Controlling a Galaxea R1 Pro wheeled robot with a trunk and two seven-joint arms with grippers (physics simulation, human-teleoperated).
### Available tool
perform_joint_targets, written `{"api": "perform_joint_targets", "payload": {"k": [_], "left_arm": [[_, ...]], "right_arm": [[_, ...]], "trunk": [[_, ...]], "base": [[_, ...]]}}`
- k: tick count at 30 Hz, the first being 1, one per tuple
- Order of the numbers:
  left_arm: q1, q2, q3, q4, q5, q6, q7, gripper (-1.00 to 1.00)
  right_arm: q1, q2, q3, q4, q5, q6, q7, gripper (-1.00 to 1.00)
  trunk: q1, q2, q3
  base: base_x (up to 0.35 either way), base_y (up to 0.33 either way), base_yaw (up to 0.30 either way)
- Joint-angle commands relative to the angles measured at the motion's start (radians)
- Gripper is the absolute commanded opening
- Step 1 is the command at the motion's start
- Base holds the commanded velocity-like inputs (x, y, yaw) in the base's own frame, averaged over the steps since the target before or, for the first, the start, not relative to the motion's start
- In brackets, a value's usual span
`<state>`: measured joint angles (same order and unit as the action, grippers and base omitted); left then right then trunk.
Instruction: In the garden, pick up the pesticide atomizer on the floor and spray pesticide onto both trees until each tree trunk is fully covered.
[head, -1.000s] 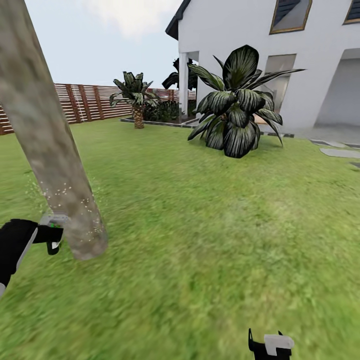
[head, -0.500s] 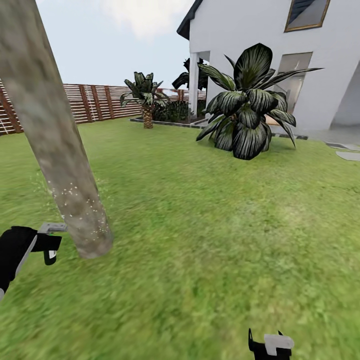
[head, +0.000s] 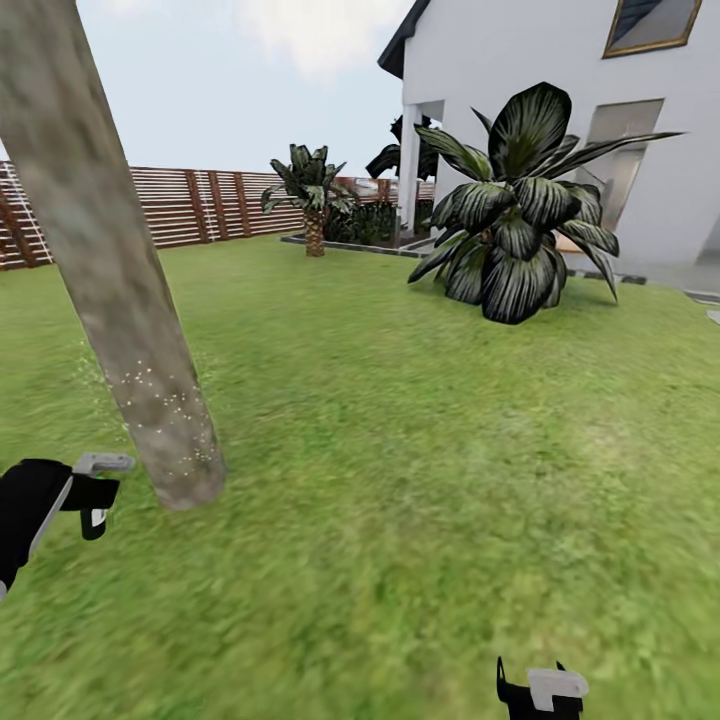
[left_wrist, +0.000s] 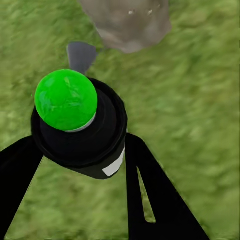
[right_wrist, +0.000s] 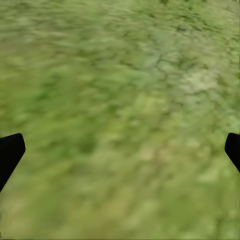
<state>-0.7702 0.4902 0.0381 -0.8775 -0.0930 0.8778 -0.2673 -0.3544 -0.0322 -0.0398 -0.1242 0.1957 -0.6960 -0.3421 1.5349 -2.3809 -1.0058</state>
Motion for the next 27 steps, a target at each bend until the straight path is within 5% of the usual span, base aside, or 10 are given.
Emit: {"api": "perform_joint_targets", "payload": {"k": [1,8,14,27], "left_arm": [[0.0,0.001,0.0,0.018,0.004,-0.008,0.014,-1.0],[0.0,-0.01,0.0,0.162,0.01,-0.161,0.058,-1.0],[-0.002,-0.093,0.002,0.156,0.012,-0.17,0.139,-1.0],[-0.001,-0.102,0.0,0.169,0.018,-0.172,0.16,-1.0]], "right_arm": [[0.0,0.0,0.0,0.0,0.0,0.0,0.0,1.0],[0.0,0.0,0.0,0.0,0.0,0.001,0.0,1.0],[0.0,0.0,0.0,0.0,-0.001,0.0,0.0,1.0],[0.0,0.0,0.0,0.0,-0.001,0.0,0.0,1.0]], "trunk": [[0.0,0.0,0.0],[0.0,0.0,0.0],[0.0,0.0,0.0],[0.0,0.0,0.0]], "base": [[-0.058,-0.075,0.278],[-0.011,-0.015,0.278],[0.0,0.0,0.14],[0.21,-0.006,0.002]]}}
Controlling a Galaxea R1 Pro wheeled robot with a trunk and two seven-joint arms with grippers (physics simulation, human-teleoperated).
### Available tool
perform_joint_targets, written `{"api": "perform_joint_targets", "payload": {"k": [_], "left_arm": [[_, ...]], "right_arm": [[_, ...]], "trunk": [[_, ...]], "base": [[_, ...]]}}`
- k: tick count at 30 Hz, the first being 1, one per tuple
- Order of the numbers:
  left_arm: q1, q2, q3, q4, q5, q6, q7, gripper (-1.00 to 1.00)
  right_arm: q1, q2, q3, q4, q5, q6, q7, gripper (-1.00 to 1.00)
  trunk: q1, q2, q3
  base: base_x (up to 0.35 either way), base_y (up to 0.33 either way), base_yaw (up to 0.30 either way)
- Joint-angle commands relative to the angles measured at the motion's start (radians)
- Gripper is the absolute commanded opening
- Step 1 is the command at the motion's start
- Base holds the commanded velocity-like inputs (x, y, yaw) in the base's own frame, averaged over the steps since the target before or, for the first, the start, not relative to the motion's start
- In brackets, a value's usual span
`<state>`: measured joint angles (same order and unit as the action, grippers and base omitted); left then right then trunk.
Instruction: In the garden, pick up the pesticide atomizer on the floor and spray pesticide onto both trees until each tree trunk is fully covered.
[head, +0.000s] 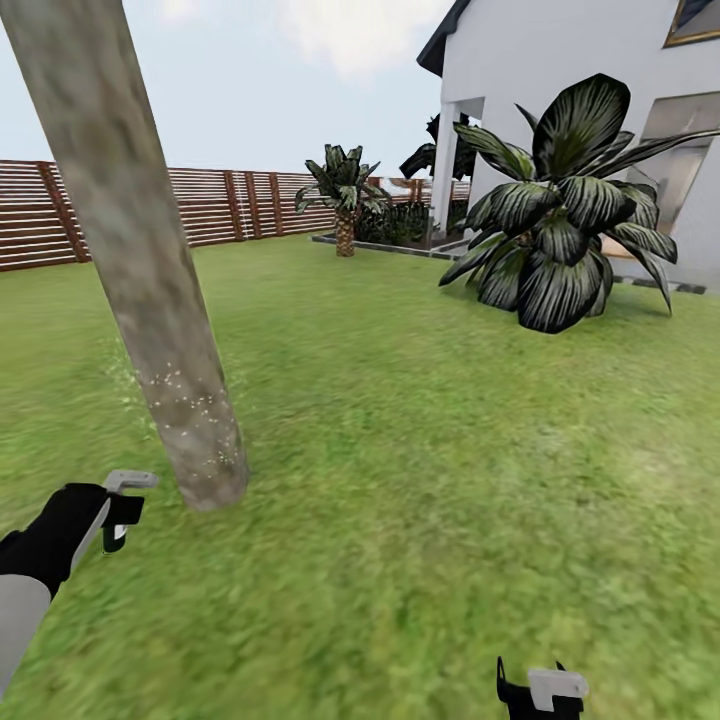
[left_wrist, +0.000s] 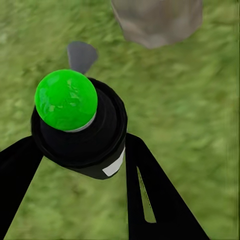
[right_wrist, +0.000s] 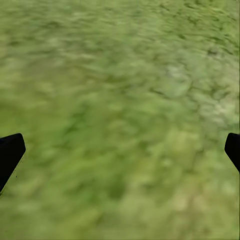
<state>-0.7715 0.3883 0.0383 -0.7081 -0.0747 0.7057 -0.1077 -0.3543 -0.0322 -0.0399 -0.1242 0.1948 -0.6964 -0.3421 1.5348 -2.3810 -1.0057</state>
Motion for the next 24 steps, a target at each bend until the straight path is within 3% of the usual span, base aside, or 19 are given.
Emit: {"api": "perform_joint_targets", "payload": {"k": [1,5,10,12,14,18,24], "left_arm": [[0.001,0.0,0.0,0.002,-0.001,-0.001,-0.001,-1.0],[0.001,-0.002,0.0,0.037,0.002,-0.003,-0.001,-1.0],[0.001,-0.085,-0.001,0.034,-0.005,-0.009,0.0,-1.0],[0.001,-0.088,0.0,0.031,-0.003,-0.008,0.0,-1.0],[0.001,-0.074,0.012,0.038,-0.003,-0.007,-0.002,-1.0],[0.007,-0.041,0.09,0.04,-0.005,-0.01,-0.011,-1.0],[0.009,-0.084,0.096,0.033,-0.011,-0.011,-0.006,-1.0]], "right_arm": [[0.0,0.0,0.0,0.0,0.0,0.0,0.0,1.0],[0.0,0.0,0.0,0.0,0.0,0.0,0.0,1.0],[0.0,0.0,0.0,0.0,0.0,0.0,0.0,1.0],[0.0,0.0,0.0,0.0,0.0,0.0,0.0,1.0],[0.0,0.0,0.0,0.0,0.0,0.0,0.0,1.0],[0.0,0.0,0.0,0.0,0.0,0.0,0.0,1.0],[0.0,0.0,0.0,0.0,0.0,0.0,0.0,1.0]], "trunk": [[0.0,0.0,0.0],[0.0,0.0,0.0],[0.0,0.0,0.0],[0.0,0.0,0.0],[0.0,0.0,0.0],[0.0,0.0,0.0],[0.0,0.0,0.0]], "base": [[0.336,0.0,0.0],[0.323,0.0,0.0],[0.085,0.0,0.133],[0.004,0.0,0.269],[0.001,0.0,0.276],[0.0,-0.008,0.204],[0.0,-0.237,0.011]]}}
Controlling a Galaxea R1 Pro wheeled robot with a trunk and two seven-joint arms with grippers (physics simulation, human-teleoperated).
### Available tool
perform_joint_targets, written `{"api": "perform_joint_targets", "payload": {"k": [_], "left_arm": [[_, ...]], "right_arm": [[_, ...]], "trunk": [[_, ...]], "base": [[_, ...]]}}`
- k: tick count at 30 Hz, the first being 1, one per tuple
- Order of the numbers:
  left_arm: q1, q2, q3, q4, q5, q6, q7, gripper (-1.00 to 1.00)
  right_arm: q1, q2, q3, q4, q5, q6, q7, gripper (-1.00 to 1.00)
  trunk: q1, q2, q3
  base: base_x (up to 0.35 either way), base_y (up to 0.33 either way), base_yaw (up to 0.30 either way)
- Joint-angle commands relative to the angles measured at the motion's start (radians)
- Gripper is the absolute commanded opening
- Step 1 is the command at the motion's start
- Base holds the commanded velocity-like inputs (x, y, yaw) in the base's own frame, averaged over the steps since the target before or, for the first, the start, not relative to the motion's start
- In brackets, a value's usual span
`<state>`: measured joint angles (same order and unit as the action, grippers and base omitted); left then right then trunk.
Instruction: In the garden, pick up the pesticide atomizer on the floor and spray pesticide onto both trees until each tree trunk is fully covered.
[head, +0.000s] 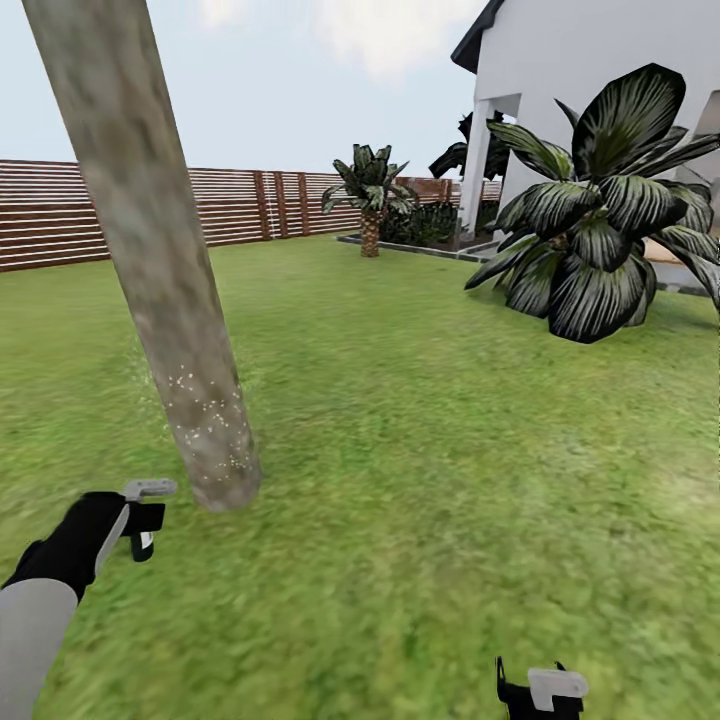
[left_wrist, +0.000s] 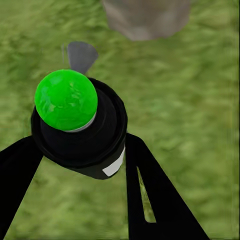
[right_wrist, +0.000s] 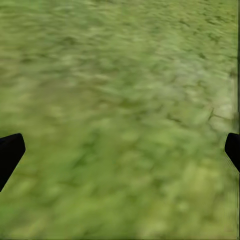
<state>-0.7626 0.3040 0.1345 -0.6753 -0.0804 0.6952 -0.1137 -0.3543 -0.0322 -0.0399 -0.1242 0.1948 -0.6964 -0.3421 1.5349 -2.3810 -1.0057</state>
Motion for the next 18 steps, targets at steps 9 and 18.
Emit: {"api": "perform_joint_targets", "payload": {"k": [9,18], "left_arm": [[-0.001,-0.005,-0.001,-0.003,-0.007,0.0,0.002,-1.0],[0.0,-0.003,-0.004,-0.003,-0.009,0.0,0.002,-1.0]], "right_arm": [[0.0,0.0,0.0,0.0,0.0,0.0,0.0,1.0],[0.0,0.0,0.0,0.0,0.0,0.0,0.0,1.0]], "trunk": [[0.0,0.0,0.0],[0.0,0.0,0.0]], "base": [[0.035,-0.271,0.0],[0.108,-0.267,0.0]]}}
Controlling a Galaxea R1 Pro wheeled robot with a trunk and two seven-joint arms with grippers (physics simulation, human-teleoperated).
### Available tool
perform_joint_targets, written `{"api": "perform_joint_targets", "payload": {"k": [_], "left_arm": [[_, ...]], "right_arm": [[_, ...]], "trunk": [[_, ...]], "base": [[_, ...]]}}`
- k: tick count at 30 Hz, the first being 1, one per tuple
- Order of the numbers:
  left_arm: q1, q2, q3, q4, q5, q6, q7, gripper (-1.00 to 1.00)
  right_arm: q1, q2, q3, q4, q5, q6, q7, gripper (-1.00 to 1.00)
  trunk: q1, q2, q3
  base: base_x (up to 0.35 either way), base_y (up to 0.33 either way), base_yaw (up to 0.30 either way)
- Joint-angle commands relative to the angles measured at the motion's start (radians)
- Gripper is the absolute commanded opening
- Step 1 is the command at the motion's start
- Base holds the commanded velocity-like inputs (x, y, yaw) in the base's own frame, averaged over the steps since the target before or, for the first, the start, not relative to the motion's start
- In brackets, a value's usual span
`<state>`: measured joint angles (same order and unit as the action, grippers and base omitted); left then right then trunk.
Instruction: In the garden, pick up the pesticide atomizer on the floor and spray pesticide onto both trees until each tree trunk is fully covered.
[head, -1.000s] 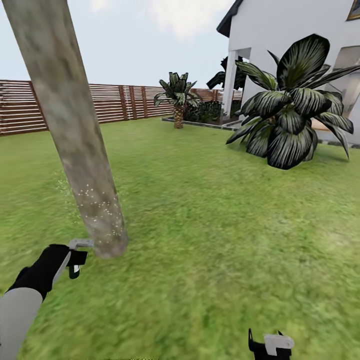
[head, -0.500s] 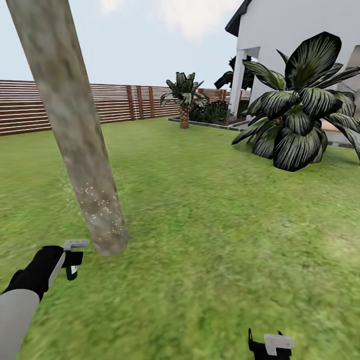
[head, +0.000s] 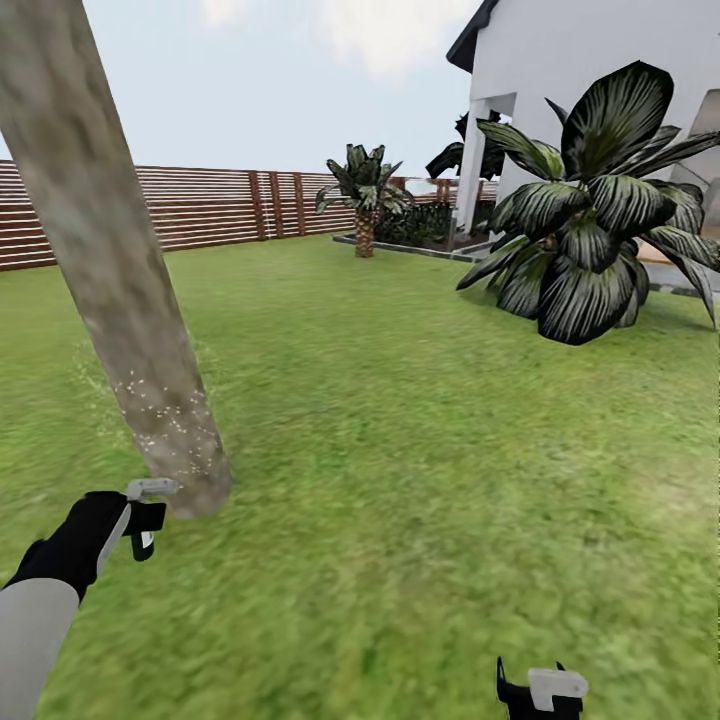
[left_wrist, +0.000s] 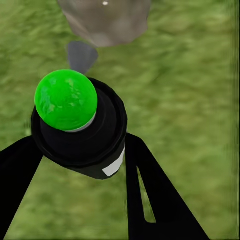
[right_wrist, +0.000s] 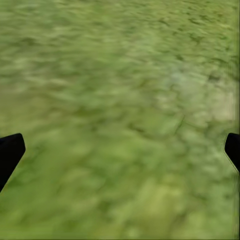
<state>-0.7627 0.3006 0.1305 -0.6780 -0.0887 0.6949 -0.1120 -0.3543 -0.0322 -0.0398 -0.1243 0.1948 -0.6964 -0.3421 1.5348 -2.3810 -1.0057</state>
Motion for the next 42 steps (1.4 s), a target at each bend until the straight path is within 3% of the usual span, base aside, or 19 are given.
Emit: {"api": "perform_joint_targets", "payload": {"k": [1,11,25,32,35,38,42], "left_arm": [[-0.001,0.0,0.0,0.0,0.0,0.0,0.0,-1.0],[0.001,0.012,0.003,0.008,-0.003,0.003,0.0,-1.0],[0.008,0.016,0.005,-0.011,-0.002,0.002,0.016,-1.0],[0.006,0.017,0.015,-0.224,-0.002,0.024,0.017,-1.0],[0.005,0.017,0.015,-0.238,-0.001,0.04,0.012,-1.0],[0.001,0.017,0.014,-0.263,0.0,0.097,0.009,-1.0],[-0.005,0.016,0.014,-0.312,0.0,0.107,0.013,-1.0]], "right_arm": [[0.0,0.0,0.0,0.0,0.0,0.0,0.0,1.0],[0.0,0.0,0.0,0.0,0.0,0.0,0.0,1.0],[0.0,0.0,0.0,0.0,0.0,0.0,0.0,1.0],[0.0,0.0,0.0,0.0,0.0,0.0,0.0,1.0],[0.0,0.0,0.0,0.0,0.0,0.0,0.0,1.0],[0.0,0.0,0.0,0.0,0.0,0.0,0.0,1.0],[0.0,0.0,0.0,0.0,0.0,0.0,0.0,1.0]], "trunk": [[0.0,0.0,0.0],[0.0,0.0,0.0],[0.0,0.0,0.0],[0.0,0.0,0.0],[0.0,0.0,0.0],[0.0,0.0,0.0],[0.0,0.0,0.0]], "base": [[0.013,-0.269,0.0],[0.022,-0.269,0.179],[0.216,-0.106,0.073],[0.004,0.0,0.27],[0.0,0.0,0.276],[0.0,0.0,0.276],[0.0,0.0,0.267]]}}
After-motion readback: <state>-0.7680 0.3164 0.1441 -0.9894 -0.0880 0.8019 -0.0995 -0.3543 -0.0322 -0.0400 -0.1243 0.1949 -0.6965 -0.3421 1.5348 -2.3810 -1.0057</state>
